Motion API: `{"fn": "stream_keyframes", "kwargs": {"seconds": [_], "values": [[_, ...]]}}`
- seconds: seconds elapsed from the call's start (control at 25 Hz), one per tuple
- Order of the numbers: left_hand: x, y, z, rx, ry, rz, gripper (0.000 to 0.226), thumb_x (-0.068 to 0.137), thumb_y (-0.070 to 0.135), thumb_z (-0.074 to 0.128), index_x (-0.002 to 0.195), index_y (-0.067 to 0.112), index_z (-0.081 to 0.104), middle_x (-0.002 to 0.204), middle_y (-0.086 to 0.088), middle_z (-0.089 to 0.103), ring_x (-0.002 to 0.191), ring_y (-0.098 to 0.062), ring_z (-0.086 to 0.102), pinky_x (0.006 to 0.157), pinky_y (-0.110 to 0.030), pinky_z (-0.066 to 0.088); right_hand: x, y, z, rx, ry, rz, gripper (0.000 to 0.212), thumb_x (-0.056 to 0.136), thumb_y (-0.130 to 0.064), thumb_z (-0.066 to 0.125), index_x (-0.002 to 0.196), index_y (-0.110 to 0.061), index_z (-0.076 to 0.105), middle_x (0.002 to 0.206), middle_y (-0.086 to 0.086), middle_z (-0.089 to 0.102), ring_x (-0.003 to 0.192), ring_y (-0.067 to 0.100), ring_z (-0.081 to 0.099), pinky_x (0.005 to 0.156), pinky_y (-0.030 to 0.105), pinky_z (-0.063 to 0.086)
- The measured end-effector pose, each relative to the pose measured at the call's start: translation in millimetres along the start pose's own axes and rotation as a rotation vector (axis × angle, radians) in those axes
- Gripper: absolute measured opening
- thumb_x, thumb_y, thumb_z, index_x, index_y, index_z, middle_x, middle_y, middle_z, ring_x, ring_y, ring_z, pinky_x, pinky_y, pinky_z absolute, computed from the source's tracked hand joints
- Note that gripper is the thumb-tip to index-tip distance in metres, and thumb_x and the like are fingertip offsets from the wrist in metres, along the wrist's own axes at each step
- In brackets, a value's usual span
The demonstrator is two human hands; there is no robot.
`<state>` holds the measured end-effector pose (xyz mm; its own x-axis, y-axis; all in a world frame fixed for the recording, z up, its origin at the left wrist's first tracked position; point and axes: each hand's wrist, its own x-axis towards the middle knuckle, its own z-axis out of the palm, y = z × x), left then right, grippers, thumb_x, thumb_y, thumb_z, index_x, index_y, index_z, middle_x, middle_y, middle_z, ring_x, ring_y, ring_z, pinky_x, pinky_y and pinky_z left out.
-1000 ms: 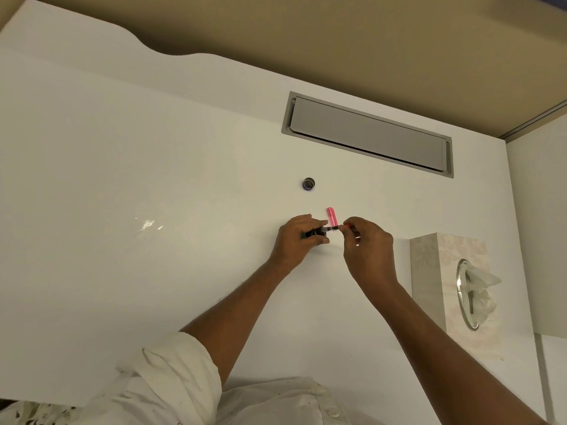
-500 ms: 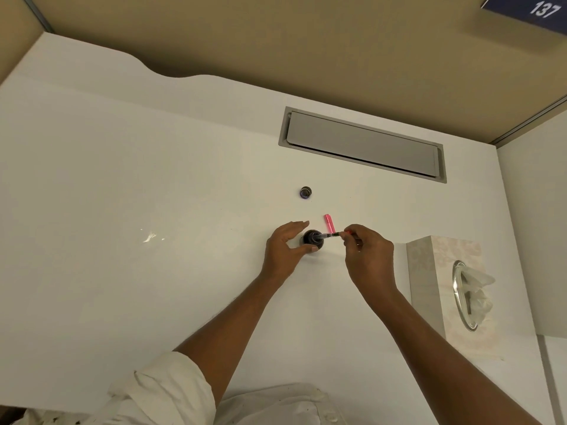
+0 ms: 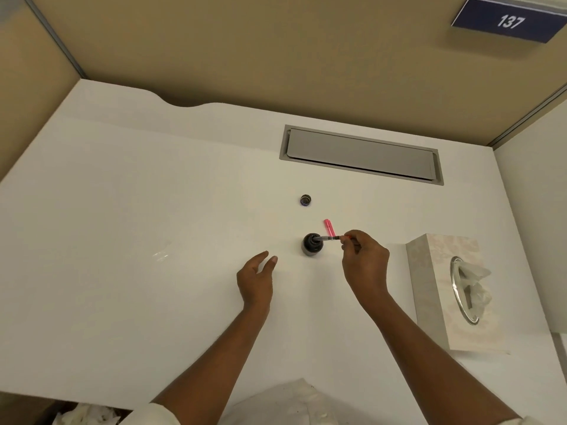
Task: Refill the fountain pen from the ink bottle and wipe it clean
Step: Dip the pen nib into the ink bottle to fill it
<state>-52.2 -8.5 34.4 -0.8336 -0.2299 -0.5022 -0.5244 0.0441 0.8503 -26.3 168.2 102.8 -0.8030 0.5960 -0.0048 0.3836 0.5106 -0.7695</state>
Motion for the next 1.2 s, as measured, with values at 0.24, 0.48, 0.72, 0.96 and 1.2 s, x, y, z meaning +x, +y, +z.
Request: {"fn": "stream_keyframes", "kwargs": {"seconds": [0.24, 0.48, 0.72, 0.96, 1.2], "values": [[-16, 9, 3, -0.045, 0.053, -0.066, 0.017, 0.082, 0.011, 0.066, 0.099, 0.01, 0.071, 0.099, 0.0, 0.069, 0.089, -0.01, 0.061, 0.081, -0.021, 0.042, -8, 9, -9, 0.028, 0.038, -0.012, 0.014, 0.089, -0.009, 0.056, 0.08, -0.016, 0.063, 0.066, 0.008, 0.066, 0.061, 0.026, 0.058, 0.055, 0.034, 0.046], [-33, 14, -1, -0.101, 0.059, -0.075, 0.014, 0.082, 0.008, 0.066, 0.094, 0.011, 0.072, 0.091, 0.003, 0.069, 0.085, -0.007, 0.062, 0.082, -0.021, 0.044, -13, 21, -9, 0.179, 0.087, 0.043, 0.011, 0.089, -0.007, 0.058, 0.086, -0.013, 0.067, 0.072, 0.005, 0.07, 0.064, 0.019, 0.062, 0.056, 0.01, 0.04], [-41, 16, -8, -0.106, 0.054, -0.052, 0.016, 0.081, 0.008, 0.067, 0.097, 0.01, 0.072, 0.093, 0.0, 0.07, 0.087, -0.011, 0.061, 0.088, -0.025, 0.047, -16, 27, -9, 0.334, 0.127, 0.165, 0.009, 0.088, -0.008, 0.06, 0.087, -0.012, 0.067, 0.073, 0.001, 0.07, 0.065, 0.012, 0.062, 0.058, 0.001, 0.04], [-48, 22, 3, -0.134, -0.004, -0.067, 0.014, 0.079, 0.003, 0.067, 0.083, 0.016, 0.073, 0.09, -0.004, 0.072, 0.084, -0.017, 0.064, 0.084, -0.03, 0.051, -15, 30, -19, 0.435, 0.161, 0.224, 0.007, 0.089, -0.011, 0.061, 0.089, -0.015, 0.067, 0.073, -0.001, 0.071, 0.072, 0.014, 0.067, 0.064, 0.013, 0.049], [-57, 25, 12, -0.16, -0.028, -0.093, 0.006, 0.081, 0.009, 0.067, 0.079, 0.014, 0.071, 0.085, -0.007, 0.073, 0.085, -0.023, 0.066, 0.08, -0.032, 0.052, -19, 32, -21, 0.515, 0.154, 0.278, 0.007, 0.088, -0.011, 0.063, 0.089, -0.015, 0.068, 0.074, -0.001, 0.072, 0.075, 0.013, 0.07, 0.073, 0.032, 0.056]]}}
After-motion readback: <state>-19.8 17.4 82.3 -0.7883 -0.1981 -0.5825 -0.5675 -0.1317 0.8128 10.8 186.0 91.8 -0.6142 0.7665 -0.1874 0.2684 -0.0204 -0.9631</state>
